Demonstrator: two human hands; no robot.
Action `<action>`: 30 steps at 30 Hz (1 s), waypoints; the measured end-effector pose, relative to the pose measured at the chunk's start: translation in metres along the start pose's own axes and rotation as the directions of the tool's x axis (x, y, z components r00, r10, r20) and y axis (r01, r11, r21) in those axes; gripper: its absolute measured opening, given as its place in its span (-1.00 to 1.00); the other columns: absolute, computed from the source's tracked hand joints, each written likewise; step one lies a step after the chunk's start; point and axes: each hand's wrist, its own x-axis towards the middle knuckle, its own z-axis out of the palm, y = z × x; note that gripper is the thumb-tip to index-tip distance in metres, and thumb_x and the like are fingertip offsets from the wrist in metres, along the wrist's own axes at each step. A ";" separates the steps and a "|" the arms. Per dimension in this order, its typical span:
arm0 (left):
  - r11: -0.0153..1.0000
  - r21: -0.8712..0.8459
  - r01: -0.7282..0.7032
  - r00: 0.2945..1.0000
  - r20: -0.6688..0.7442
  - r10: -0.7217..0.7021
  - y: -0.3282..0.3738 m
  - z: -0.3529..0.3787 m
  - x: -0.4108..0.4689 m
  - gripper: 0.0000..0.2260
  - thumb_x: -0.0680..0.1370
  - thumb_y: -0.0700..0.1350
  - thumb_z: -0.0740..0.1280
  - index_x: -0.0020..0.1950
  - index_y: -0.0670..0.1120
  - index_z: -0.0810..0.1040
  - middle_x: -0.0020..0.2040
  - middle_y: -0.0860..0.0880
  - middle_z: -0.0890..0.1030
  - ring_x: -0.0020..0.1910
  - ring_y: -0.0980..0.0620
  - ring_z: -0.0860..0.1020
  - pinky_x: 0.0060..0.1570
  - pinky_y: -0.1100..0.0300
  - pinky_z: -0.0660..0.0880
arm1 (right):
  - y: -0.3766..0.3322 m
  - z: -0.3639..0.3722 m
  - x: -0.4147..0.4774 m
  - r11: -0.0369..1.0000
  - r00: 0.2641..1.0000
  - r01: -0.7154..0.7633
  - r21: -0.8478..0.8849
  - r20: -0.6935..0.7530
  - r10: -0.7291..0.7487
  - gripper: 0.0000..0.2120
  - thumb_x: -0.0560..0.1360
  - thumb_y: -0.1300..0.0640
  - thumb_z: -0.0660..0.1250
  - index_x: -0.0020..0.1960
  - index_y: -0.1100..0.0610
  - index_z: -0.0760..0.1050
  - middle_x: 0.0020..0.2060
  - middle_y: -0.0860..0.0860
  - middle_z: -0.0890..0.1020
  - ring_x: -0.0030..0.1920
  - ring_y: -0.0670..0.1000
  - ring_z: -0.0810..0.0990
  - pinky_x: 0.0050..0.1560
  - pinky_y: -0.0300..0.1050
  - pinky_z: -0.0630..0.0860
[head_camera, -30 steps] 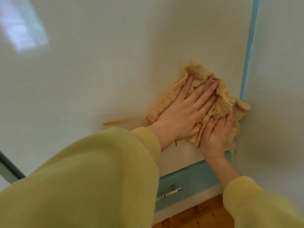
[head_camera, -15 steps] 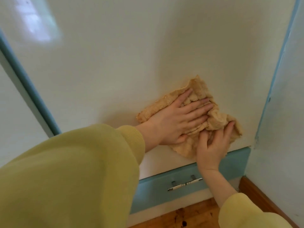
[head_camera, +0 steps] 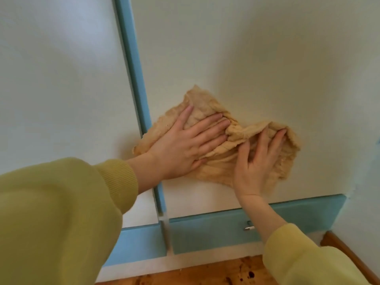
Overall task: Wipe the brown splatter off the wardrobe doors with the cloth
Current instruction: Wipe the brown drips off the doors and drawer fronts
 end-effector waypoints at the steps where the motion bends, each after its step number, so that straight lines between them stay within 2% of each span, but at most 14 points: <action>1: 0.999 -0.014 0.048 0.999 -0.001 -0.048 -0.001 -0.001 -0.009 -0.45 0.55 0.11 -0.07 0.49 -0.08 0.01 0.51 -0.07 0.10 0.46 -0.11 0.02 0.34 -0.27 -0.23 | -0.006 0.006 -0.002 0.999 0.999 0.042 -0.017 0.000 -0.042 -0.51 0.50 -0.06 0.08 0.39 0.00 0.11 0.46 0.23 0.06 0.44 0.13 -0.04 0.40 0.31 -0.06; 4: 0.970 -0.088 0.225 0.974 -0.006 -0.227 0.013 0.000 -0.029 -0.46 0.54 0.09 -0.06 0.48 -0.09 0.04 0.49 -0.08 0.07 0.46 -0.12 0.04 0.33 -0.26 -0.23 | -0.016 0.018 -0.006 0.985 0.989 0.150 -0.088 0.023 -0.148 -0.47 0.50 -0.02 0.12 0.44 0.09 0.20 0.44 0.26 0.11 0.45 0.17 0.01 0.35 0.35 -0.05; 6: 0.917 -0.163 0.365 0.930 0.014 -0.368 0.037 0.003 -0.041 -0.46 0.54 0.10 -0.01 0.47 -0.08 0.07 0.48 -0.07 0.06 0.47 -0.13 0.01 0.32 -0.27 -0.21 | -0.013 0.020 -0.010 0.958 0.968 0.247 -0.143 0.083 -0.237 -0.50 0.53 -0.05 0.09 0.42 0.06 0.17 0.44 0.21 0.11 0.43 0.18 0.02 0.32 0.34 -0.06; 10: 0.817 -0.239 0.524 0.845 0.025 -0.535 0.077 0.013 -0.055 -0.46 0.53 0.10 0.07 0.46 -0.08 0.11 0.49 -0.12 0.02 0.50 -0.09 -0.16 0.35 -0.25 -0.15 | 0.002 0.020 -0.019 0.810 0.848 0.527 -0.256 0.221 -0.482 -0.58 0.60 -0.10 -0.08 0.37 0.06 0.20 0.40 0.18 0.14 0.39 0.22 0.09 0.28 0.34 -0.01; 13: 0.771 -0.259 0.582 0.804 0.042 -0.593 0.091 0.017 -0.053 -0.44 0.52 0.10 0.09 0.47 -0.09 0.11 0.47 -0.14 0.07 0.49 -0.08 -0.24 0.36 -0.26 -0.18 | 0.014 0.016 -0.018 0.710 0.760 0.649 -0.272 0.272 -0.590 -0.60 0.62 -0.07 -0.11 0.34 0.08 0.23 0.35 0.17 0.18 0.37 0.20 0.13 0.29 0.35 0.03; 16: 0.738 -0.265 0.620 0.776 0.071 -0.626 0.103 0.018 -0.048 -0.44 0.52 0.11 0.08 0.46 -0.11 0.11 0.46 -0.14 0.10 0.48 -0.10 -0.25 0.34 -0.29 -0.18 | 0.027 0.012 -0.013 0.640 0.689 0.724 -0.257 0.295 -0.661 -0.62 0.63 -0.05 -0.09 0.35 0.08 0.24 0.34 0.14 0.21 0.40 0.09 0.07 0.43 0.13 -0.09; 18: 0.731 -0.268 0.628 0.771 0.084 -0.631 0.113 0.019 -0.044 -0.43 0.51 0.11 0.08 0.45 -0.13 0.11 0.45 -0.14 0.10 0.48 -0.10 -0.26 0.34 -0.27 -0.18 | 0.033 0.008 -0.010 0.599 0.643 0.766 -0.235 0.313 -0.699 -0.65 0.63 -0.02 -0.05 0.34 0.08 0.25 0.33 0.12 0.24 0.39 0.06 0.11 0.44 0.03 -0.15; 21: 0.731 -0.271 0.626 0.774 0.105 -0.625 0.134 0.021 -0.035 -0.42 0.51 0.10 0.08 0.45 -0.14 0.11 0.44 -0.11 0.11 0.48 -0.09 -0.28 0.36 -0.20 -0.21 | 0.048 -0.003 -0.006 0.513 0.543 0.838 -0.184 0.360 -0.759 -0.68 0.63 0.05 -0.03 0.32 0.09 0.28 0.31 0.08 0.28 0.30 0.09 0.29 0.42 0.05 -0.02; 23: 0.732 -0.278 0.623 0.778 0.117 -0.618 0.147 0.022 -0.029 -0.43 0.50 0.10 0.07 0.44 -0.15 0.11 0.44 -0.09 0.12 0.48 -0.09 -0.28 0.36 -0.18 -0.22 | 0.058 -0.010 -0.001 0.459 0.477 0.877 -0.144 0.393 -0.786 -0.70 0.61 0.10 0.02 0.31 0.10 0.29 0.30 0.06 0.30 0.26 0.08 0.33 0.35 0.09 0.08; 26: 0.738 -0.310 0.600 0.794 0.115 -0.597 0.165 0.025 -0.018 -0.44 0.50 0.10 0.05 0.43 -0.16 0.13 0.42 -0.08 0.14 0.48 -0.11 -0.25 0.32 -0.22 -0.09 | 0.075 -0.024 0.006 0.415 0.410 0.905 -0.093 0.448 -0.794 -0.66 0.51 0.19 0.15 0.29 0.13 0.31 0.29 0.06 0.32 0.23 0.07 0.35 0.30 0.11 0.15; 28: 0.753 -0.333 0.568 0.817 0.120 -0.564 0.176 0.027 -0.009 -0.43 0.51 0.10 0.05 0.45 -0.16 0.11 0.42 -0.09 0.15 0.47 -0.12 -0.13 0.26 -0.22 0.03 | 0.090 -0.035 0.009 0.394 0.378 0.916 -0.070 0.474 -0.795 -0.68 0.52 0.22 0.11 0.26 0.15 0.32 0.29 0.07 0.32 0.22 0.08 0.36 0.27 0.11 0.17; 30: 0.783 -0.339 0.522 0.848 0.107 -0.519 0.188 0.029 0.002 -0.39 0.52 0.09 0.05 0.48 -0.15 -0.02 0.43 -0.10 0.13 0.44 -0.10 -0.06 0.29 -0.23 -0.01 | 0.110 -0.045 0.012 0.421 0.401 0.905 -0.065 0.462 -0.791 -0.73 0.58 0.23 0.04 0.25 0.15 0.33 0.34 0.04 0.29 0.25 0.08 0.35 0.34 0.04 0.13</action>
